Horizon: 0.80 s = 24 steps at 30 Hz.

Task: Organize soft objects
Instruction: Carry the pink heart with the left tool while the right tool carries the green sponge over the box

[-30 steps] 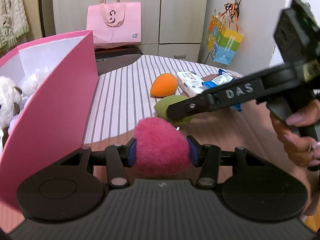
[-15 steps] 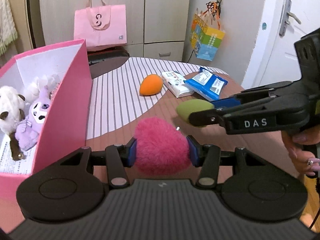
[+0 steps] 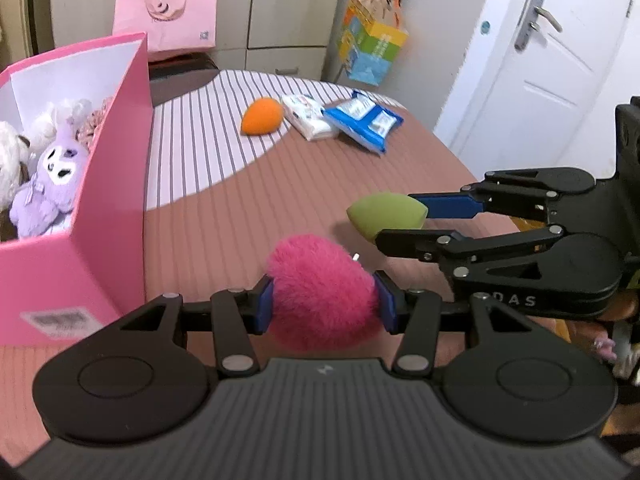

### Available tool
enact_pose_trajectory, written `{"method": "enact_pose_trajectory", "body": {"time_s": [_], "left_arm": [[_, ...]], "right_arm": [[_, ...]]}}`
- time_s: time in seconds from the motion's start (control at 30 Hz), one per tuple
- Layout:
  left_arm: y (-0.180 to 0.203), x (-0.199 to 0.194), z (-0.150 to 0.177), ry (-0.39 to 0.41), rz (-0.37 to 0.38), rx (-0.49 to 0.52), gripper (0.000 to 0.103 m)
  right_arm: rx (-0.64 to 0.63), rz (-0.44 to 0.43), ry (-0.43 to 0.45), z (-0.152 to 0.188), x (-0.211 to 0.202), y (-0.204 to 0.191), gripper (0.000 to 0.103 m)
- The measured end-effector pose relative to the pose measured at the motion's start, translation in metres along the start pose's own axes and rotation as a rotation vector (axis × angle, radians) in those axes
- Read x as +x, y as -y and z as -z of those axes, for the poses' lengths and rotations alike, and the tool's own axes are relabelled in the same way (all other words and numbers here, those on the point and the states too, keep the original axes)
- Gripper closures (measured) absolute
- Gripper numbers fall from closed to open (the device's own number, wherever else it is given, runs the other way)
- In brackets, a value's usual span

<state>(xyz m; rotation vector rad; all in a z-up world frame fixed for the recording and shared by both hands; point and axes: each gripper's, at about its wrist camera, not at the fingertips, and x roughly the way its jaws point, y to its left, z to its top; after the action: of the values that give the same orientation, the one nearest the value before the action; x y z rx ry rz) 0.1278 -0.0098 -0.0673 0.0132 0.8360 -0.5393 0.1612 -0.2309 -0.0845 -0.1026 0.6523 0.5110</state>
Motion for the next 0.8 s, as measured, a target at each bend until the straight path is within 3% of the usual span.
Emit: {"method": "enact_pose_trajectory", "body": {"time_s": [0.57,0.8], "left_arm": [[-0.029,-0.077,0.038,-0.092,0.051,-0.036,0.054],[-0.044,-0.12,0.034,-0.055,0.058,-0.011,0.054]], "right_arm": [[-0.067,-0.22,-0.066,-0.001,-0.046,-0.073,0.06],[-0.059,-0.296,-0.085,-0.023,-0.049,-0.094,0.06]]}}
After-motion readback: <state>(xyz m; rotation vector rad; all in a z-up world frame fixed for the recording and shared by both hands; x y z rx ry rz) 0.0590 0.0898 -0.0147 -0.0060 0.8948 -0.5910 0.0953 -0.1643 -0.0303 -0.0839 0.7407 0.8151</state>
